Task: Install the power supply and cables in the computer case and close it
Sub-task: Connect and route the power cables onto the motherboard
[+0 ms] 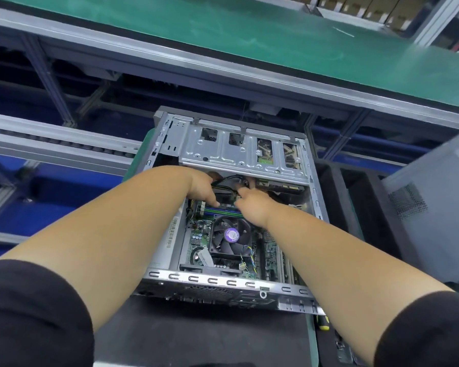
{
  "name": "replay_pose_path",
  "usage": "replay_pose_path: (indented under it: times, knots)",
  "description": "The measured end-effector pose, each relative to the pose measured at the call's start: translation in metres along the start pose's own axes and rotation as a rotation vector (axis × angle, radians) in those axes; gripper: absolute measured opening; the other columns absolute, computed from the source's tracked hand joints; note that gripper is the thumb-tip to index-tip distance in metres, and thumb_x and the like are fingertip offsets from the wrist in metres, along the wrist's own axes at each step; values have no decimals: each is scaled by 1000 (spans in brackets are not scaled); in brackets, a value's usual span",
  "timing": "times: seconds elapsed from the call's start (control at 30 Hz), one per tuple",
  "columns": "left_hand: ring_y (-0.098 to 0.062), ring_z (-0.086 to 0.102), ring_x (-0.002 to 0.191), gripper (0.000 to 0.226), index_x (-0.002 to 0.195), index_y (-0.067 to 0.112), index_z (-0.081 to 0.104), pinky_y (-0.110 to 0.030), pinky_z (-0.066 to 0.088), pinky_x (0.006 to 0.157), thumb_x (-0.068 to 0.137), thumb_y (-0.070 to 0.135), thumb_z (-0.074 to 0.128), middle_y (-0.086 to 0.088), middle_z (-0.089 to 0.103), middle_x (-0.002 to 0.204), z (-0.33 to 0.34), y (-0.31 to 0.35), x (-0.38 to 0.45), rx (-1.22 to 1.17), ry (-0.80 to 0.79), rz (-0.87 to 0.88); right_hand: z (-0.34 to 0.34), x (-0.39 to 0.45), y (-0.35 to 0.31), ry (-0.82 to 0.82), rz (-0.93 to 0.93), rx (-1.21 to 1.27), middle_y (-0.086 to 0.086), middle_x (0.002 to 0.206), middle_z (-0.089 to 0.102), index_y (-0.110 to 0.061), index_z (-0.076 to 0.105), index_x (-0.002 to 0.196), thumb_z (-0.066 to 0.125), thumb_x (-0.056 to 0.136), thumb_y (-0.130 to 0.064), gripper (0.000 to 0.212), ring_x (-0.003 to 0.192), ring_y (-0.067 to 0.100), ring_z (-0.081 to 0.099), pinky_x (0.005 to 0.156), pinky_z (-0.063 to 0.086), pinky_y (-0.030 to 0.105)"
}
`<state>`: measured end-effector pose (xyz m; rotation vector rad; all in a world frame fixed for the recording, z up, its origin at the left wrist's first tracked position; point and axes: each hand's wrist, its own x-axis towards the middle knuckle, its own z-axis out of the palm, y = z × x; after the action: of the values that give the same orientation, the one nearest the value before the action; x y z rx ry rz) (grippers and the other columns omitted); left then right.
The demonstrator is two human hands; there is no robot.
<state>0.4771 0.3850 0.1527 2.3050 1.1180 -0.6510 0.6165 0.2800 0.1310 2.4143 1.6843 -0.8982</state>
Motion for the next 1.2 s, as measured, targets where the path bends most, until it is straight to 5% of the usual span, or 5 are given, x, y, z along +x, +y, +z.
replay_pose_path:
  times: [0.3,0.47,0.87,1.07,1.2]
  knots:
    - [-26,38,137,89,152,10,24,-40,34,111,84,50,67,-7,31,156,-2,3,-2,10,-2,46,16,18,2,154,104,116,18,124,59,-10,28,147,32,102,-51,61,112,36,57,87,47,39]
    - [-26,40,135,85,150,9,27,-38,36,109,86,50,65,-8,35,154,-3,3,-2,30,7,47,19,14,4,239,35,13,13,106,61,-11,45,120,30,101,-56,52,96,32,59,71,42,36]
    - [-25,38,137,73,151,14,30,-36,31,109,94,56,48,-8,37,153,-4,7,-7,67,-32,47,9,0,9,219,-46,-218,12,108,64,-11,57,117,26,102,-54,55,100,32,62,78,51,39]
    - [-27,49,124,57,143,11,42,-32,37,97,100,48,41,-13,49,141,-4,14,-11,59,79,70,11,2,11,151,-233,-246,0,165,9,-9,64,97,37,102,-49,48,144,26,30,107,39,40]
    - [-28,49,122,51,142,8,43,-32,36,96,104,41,35,-15,51,139,-4,17,-12,67,103,108,15,0,12,228,-249,-157,12,150,43,-12,59,88,45,101,-44,37,123,30,52,86,42,31]
